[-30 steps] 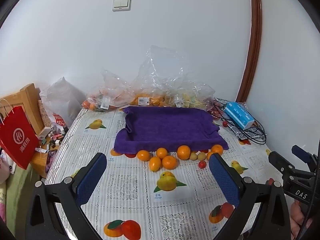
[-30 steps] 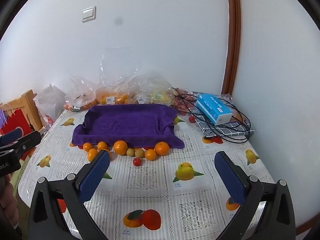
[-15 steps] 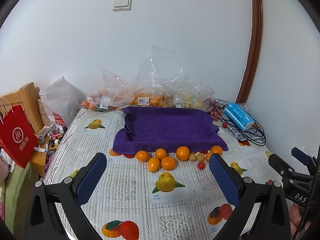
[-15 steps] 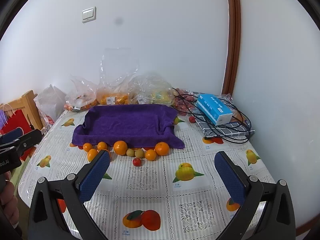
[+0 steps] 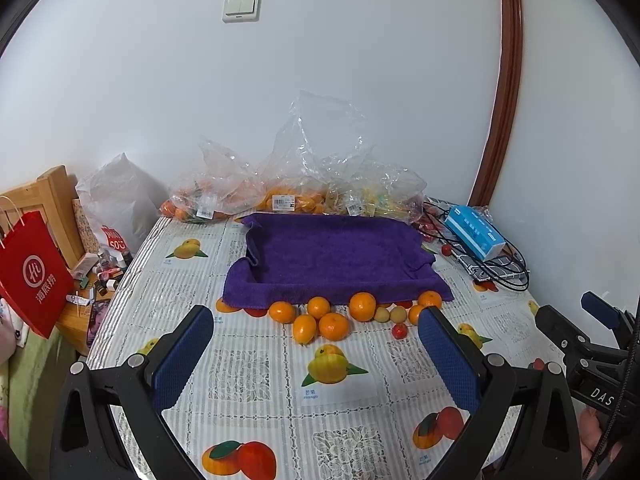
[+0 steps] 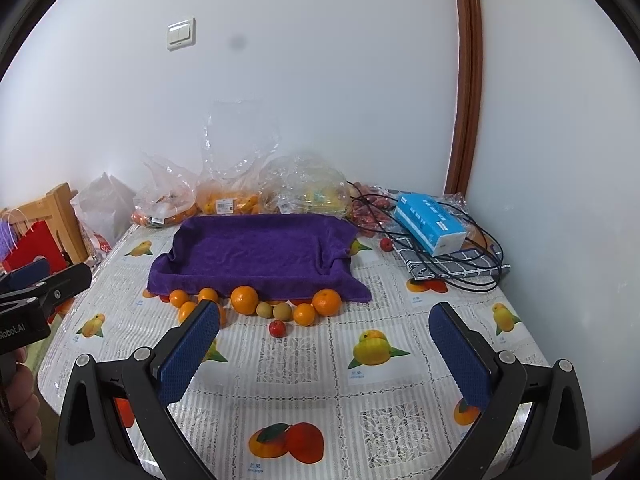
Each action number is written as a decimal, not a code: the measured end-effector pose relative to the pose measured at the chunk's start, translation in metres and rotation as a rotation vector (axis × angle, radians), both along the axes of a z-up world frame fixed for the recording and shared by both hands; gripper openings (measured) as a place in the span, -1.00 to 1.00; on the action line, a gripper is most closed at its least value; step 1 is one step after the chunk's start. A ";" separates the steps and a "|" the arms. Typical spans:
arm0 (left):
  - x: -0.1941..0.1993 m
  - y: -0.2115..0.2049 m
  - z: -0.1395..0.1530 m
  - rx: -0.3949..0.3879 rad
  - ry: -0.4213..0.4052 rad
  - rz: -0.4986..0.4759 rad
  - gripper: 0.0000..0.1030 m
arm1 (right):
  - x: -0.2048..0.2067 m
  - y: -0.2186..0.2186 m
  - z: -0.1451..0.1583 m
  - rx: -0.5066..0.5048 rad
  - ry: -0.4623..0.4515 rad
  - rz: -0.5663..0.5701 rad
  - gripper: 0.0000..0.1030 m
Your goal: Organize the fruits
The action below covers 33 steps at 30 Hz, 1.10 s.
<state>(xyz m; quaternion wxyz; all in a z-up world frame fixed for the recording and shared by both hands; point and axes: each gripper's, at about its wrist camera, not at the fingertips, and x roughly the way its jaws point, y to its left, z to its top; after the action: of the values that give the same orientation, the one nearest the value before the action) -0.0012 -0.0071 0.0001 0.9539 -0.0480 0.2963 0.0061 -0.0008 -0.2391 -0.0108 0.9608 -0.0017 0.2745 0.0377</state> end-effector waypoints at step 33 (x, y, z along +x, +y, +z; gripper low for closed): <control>0.002 0.004 -0.004 -0.018 0.012 -0.004 1.00 | -0.003 -0.001 0.001 0.011 -0.009 -0.007 0.99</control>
<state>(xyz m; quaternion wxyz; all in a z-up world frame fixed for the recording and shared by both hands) 0.0012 -0.0032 -0.0037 0.9516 -0.0559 0.3023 0.0018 -0.0042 -0.2402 -0.0101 0.9622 0.0044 0.2699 0.0360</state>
